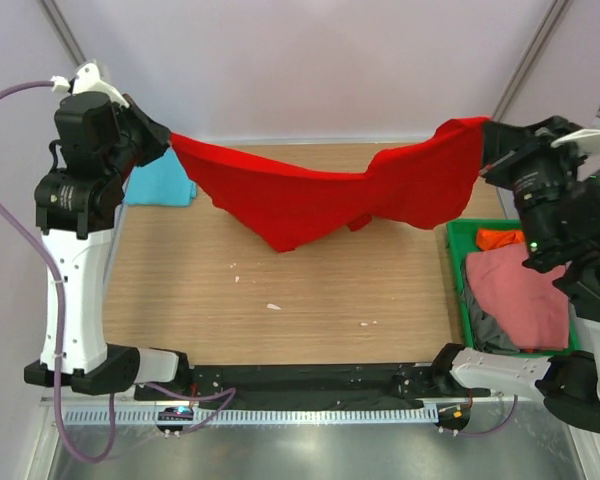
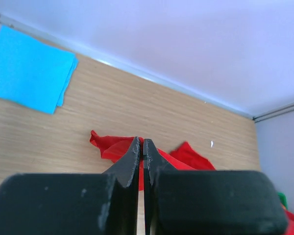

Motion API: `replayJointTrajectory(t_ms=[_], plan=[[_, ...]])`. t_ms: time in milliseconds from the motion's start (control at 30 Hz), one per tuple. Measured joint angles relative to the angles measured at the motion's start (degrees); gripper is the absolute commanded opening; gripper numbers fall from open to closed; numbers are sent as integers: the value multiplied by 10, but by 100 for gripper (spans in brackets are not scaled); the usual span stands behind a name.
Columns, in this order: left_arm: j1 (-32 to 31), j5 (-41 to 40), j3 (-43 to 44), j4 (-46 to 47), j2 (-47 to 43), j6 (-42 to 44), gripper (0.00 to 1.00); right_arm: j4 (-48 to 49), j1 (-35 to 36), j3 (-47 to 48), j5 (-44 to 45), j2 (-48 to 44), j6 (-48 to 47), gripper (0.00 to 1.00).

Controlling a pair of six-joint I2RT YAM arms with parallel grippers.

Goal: Fold and stack the t-shirts
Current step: Flatten the tshirt out

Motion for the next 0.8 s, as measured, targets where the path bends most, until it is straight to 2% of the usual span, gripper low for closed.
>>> replayJointTrajectory(t_ms=[200,400,600,800], plan=[[0,4,31,13,-41,5,0,27,0,108,-65,1,-111,1],[0,38,74,61,-97,11,0,41,0,241,-176,4,-147,1],[-1,76,90,107,-158,10,0,71,0,242,-278,-34,-137,1],[-1,71,120,135,-181,19,0,78,0,226,-319,-36,-140,1]])
